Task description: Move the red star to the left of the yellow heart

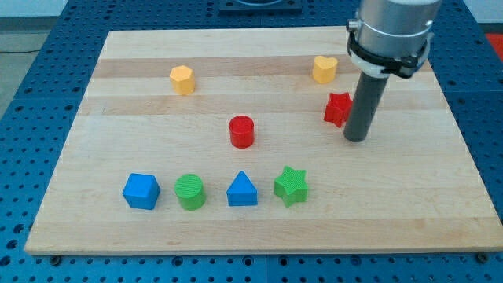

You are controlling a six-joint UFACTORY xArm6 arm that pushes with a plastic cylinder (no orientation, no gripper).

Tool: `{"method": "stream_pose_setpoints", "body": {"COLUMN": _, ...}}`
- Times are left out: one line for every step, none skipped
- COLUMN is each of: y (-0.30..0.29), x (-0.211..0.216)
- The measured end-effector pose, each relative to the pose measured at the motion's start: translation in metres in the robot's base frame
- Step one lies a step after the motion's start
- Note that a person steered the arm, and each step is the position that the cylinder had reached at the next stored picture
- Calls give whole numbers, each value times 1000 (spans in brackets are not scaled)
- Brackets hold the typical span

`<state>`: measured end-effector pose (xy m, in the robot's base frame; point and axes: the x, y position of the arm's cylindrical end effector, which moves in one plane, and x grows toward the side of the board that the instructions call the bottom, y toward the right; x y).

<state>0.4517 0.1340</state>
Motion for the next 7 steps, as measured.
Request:
{"method": "stream_pose_setpoints", "body": {"y": 6, "x": -16}}
{"method": "stream_pose_setpoints", "body": {"y": 6, "x": -26}}
{"method": "stream_pose_setpoints", "body": {"y": 3, "x": -32}}
{"method": "stream_pose_setpoints", "body": {"y": 8, "x": -32}}
{"method": "stream_pose_setpoints", "body": {"y": 39, "x": -32}}
{"method": "stream_pose_setpoints", "body": {"y": 56, "x": -45}}
{"method": "stream_pose_setpoints", "body": {"y": 35, "x": -46}}
